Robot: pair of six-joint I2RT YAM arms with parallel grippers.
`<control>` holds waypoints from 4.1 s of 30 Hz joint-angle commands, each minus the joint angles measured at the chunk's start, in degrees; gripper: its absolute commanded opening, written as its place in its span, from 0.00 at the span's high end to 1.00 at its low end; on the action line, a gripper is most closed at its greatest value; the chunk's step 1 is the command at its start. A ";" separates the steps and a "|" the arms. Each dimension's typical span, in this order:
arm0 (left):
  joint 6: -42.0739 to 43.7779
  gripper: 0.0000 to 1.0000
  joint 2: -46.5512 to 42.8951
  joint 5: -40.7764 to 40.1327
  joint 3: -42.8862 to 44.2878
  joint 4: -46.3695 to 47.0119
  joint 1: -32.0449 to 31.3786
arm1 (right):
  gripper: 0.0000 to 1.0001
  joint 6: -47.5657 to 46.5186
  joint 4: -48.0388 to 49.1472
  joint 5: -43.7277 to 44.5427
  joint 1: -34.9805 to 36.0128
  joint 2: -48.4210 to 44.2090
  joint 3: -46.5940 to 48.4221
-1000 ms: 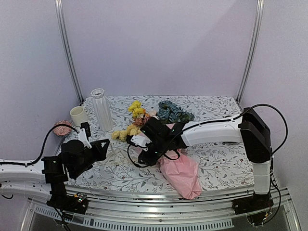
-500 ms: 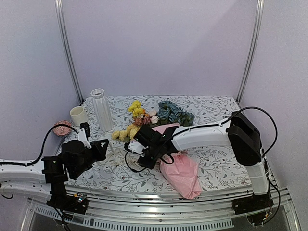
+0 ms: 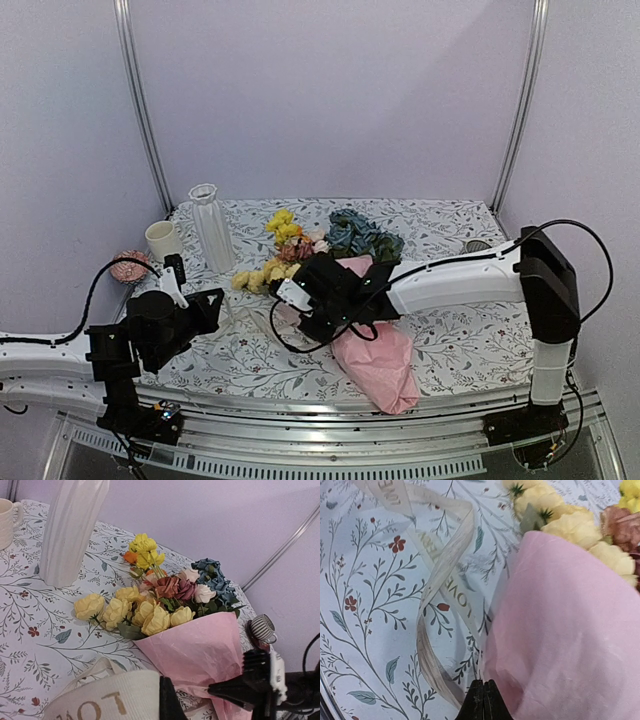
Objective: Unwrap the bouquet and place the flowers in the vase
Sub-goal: Untie the half-tied ribbon from the folded wrapping paper, then adjust the untied ribbon at the center of the board.
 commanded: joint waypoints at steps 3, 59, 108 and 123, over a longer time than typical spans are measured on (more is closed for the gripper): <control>0.92 1.00 -0.24 -1.56 0.65 -1.44 0.81 | 0.97 3.10 11.47 9.59 -0.09 -15.43 -7.13; -4.54 1.00 -10.55 -13.79 3.83 -19.18 2.20 | 0.97 31.54 14.33 3.59 -55.57 -44.04 -34.78; 1.93 0.05 -21.96 -20.10 12.27 -22.59 9.93 | 0.00 27.02 15.54 -20.27 -55.52 -50.20 -37.37; 1.27 0.05 -19.03 -19.40 11.36 -21.49 9.94 | 0.02 40.43 5.06 -10.93 -50.29 -48.81 -42.54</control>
